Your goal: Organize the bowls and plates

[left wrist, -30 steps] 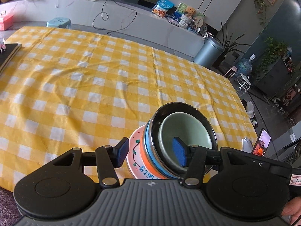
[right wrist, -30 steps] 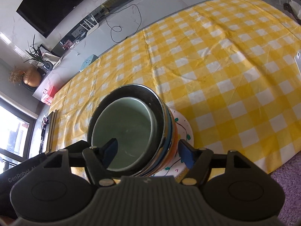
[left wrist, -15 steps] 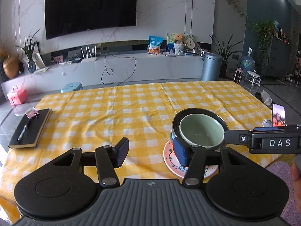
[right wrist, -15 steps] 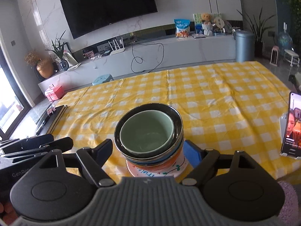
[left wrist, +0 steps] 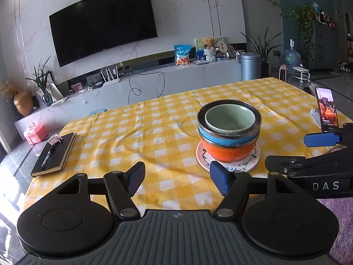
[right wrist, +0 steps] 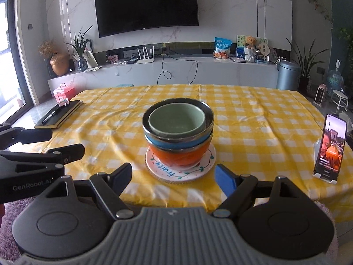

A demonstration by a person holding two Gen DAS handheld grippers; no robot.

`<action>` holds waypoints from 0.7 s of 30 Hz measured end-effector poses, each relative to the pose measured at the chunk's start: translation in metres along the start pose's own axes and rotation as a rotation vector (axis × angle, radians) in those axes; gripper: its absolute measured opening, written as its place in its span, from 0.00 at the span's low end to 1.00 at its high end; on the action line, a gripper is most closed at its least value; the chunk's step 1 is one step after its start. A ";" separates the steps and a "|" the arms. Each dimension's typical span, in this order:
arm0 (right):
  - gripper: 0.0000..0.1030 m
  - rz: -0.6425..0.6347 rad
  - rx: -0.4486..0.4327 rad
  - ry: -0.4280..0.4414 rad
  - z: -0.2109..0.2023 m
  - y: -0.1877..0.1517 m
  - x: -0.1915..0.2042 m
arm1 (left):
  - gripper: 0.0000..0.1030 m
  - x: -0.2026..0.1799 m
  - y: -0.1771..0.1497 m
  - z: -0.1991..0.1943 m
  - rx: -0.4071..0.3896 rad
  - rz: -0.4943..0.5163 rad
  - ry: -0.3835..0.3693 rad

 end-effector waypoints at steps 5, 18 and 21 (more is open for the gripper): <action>0.78 -0.019 0.031 -0.038 -0.002 -0.010 0.008 | 0.80 -0.001 -0.020 -0.003 0.025 -0.012 0.044; 0.87 -0.056 0.006 -0.043 -0.019 -0.025 0.026 | 0.83 0.012 -0.032 -0.022 0.013 -0.061 0.130; 0.87 -0.065 -0.015 -0.012 -0.021 -0.025 0.029 | 0.84 0.012 -0.034 -0.020 0.027 -0.056 0.136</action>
Point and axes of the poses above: each gripper's, at about its wrist camera, not at the fingertips, and z roughly the way its jaws point, x to its left, y to its top, the point moved 3 cm from there along z, roughly the way its jaws point, and after that the axes turned 3 degrees about -z, right-handed, at the moved point
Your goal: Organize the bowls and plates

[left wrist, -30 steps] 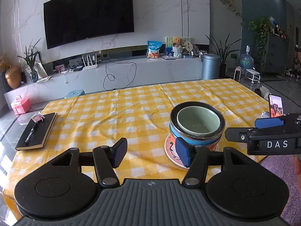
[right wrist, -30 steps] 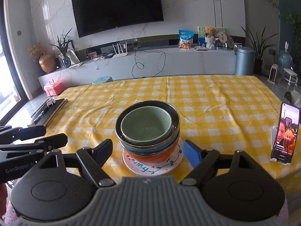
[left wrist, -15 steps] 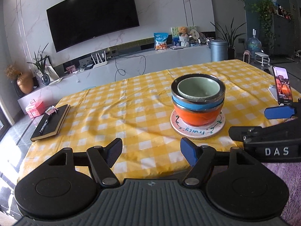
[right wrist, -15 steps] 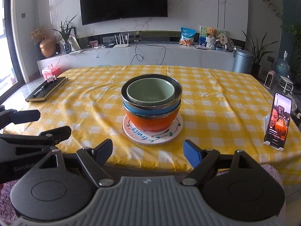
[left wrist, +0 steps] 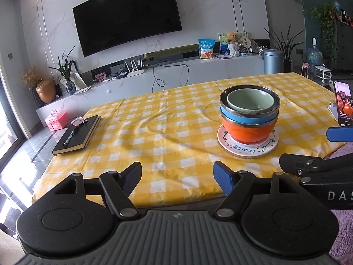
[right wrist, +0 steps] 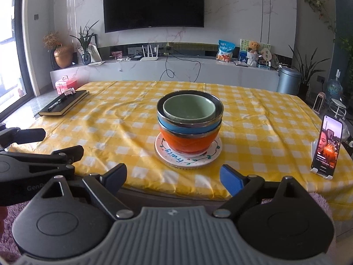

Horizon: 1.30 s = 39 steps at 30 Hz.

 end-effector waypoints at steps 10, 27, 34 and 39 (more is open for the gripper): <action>0.87 -0.032 0.020 0.013 0.006 -0.002 0.008 | 0.84 0.007 -0.005 0.008 0.048 -0.017 0.020; 0.87 -0.023 0.040 0.006 0.010 -0.003 0.006 | 0.84 0.007 -0.005 0.008 0.053 -0.017 0.020; 0.87 -0.025 0.047 0.001 0.011 -0.004 0.006 | 0.84 0.008 -0.005 0.008 0.051 -0.018 0.020; 0.88 -0.024 0.050 -0.002 0.012 -0.004 0.006 | 0.84 0.009 -0.005 0.008 0.051 -0.017 0.027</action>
Point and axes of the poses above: each gripper's, at about its wrist camera, not at the fingertips, and z roughly the way its jaws point, x to its left, y to its top, the point moved 3 cm from there along z, roughly the way its jaws point, and after that the axes turned 3 degrees about -z, right-handed, at the moved point
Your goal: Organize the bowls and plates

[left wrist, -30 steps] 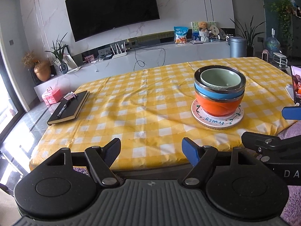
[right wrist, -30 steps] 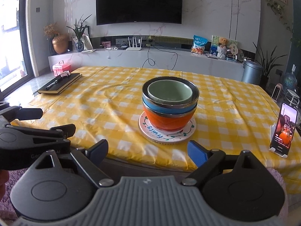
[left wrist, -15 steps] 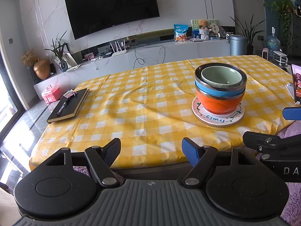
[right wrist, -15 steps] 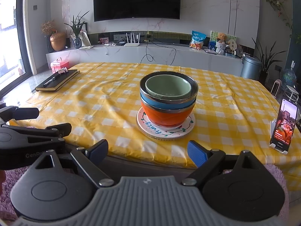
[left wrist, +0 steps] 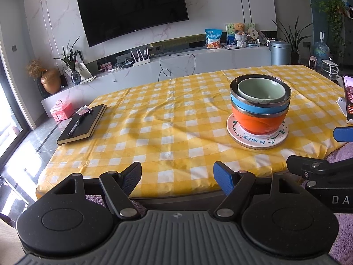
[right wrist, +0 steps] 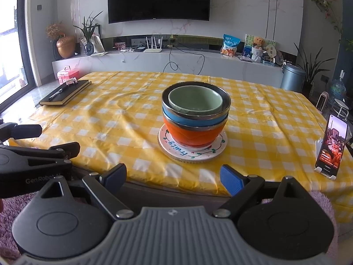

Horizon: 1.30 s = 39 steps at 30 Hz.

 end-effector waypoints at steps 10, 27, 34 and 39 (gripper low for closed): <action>0.88 -0.003 0.004 -0.004 0.002 -0.001 0.000 | 0.84 0.002 0.000 -0.001 -0.001 0.000 0.005; 0.90 -0.005 0.004 -0.005 0.002 -0.001 0.000 | 0.84 0.004 0.000 -0.002 -0.003 -0.003 0.007; 0.90 -0.006 0.004 -0.005 0.002 -0.001 0.000 | 0.84 0.005 0.002 -0.003 -0.005 -0.001 0.007; 0.90 -0.007 0.004 -0.005 0.002 -0.001 0.000 | 0.85 0.005 0.002 -0.004 -0.008 -0.001 0.007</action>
Point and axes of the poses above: each gripper's, at about its wrist camera, not at the fingertips, and z roughly the way its jaws point, x to its left, y to its top, the point moved 3 cm from there along z, roughly the way its jaws point, and after that the axes turned 3 degrees about -z, right-handed, at the moved point
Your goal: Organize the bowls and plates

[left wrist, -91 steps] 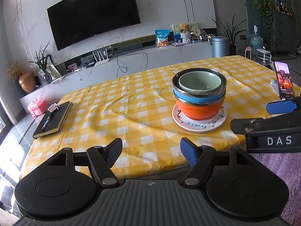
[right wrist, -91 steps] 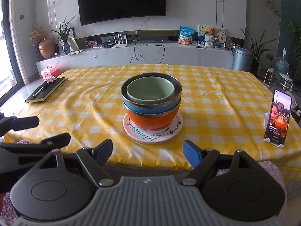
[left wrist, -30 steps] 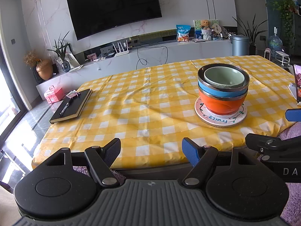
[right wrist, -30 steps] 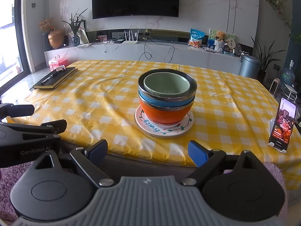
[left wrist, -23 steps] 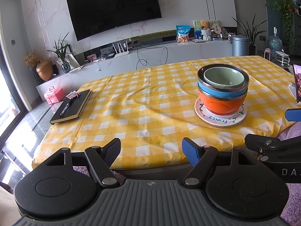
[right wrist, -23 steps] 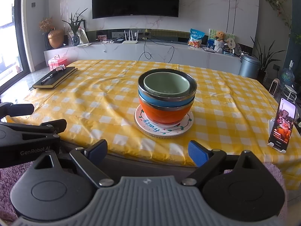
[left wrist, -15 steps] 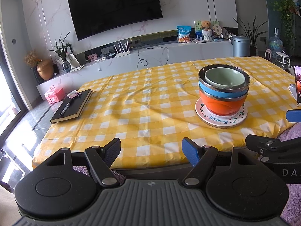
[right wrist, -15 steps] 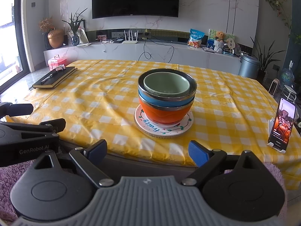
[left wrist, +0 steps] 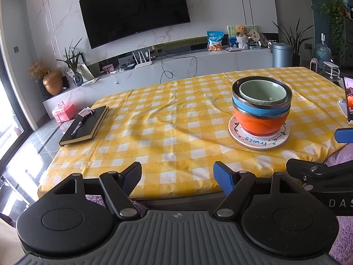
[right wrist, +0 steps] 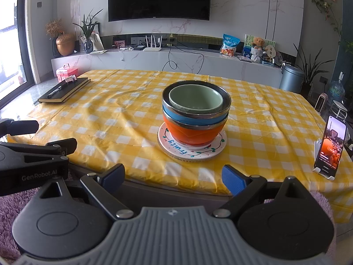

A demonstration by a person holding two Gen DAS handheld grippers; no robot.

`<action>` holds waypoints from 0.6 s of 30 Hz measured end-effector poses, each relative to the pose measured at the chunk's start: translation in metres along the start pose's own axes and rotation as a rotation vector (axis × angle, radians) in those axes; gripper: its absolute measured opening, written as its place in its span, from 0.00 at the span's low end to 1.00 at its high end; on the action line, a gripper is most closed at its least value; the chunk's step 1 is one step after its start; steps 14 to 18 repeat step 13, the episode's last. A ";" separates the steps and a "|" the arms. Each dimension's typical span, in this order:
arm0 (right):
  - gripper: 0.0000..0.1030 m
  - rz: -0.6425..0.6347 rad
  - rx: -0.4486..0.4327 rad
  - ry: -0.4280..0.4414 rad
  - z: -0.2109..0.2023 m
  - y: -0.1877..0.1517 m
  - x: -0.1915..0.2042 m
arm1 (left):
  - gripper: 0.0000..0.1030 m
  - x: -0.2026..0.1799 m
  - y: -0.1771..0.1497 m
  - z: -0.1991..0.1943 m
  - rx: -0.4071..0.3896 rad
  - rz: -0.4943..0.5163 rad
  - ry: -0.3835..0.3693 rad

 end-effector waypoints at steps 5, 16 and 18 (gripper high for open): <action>0.90 0.001 0.000 0.000 0.000 0.000 0.000 | 0.84 0.000 0.001 0.000 -0.001 -0.001 0.002; 0.90 0.000 0.000 0.000 0.000 0.000 0.000 | 0.84 0.000 0.001 -0.002 -0.006 -0.012 0.008; 0.90 0.000 0.000 0.000 0.000 0.000 0.000 | 0.84 0.000 0.001 -0.002 -0.006 -0.012 0.008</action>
Point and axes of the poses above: each gripper's, at about its wrist camera, not at the fingertips, and z roughly the way its jaws point, x to its left, y to its top, the point moved 3 cm from there along z, roughly the way its jaws point, and after that the axes turned 3 degrees about -z, right-handed, at the moved point
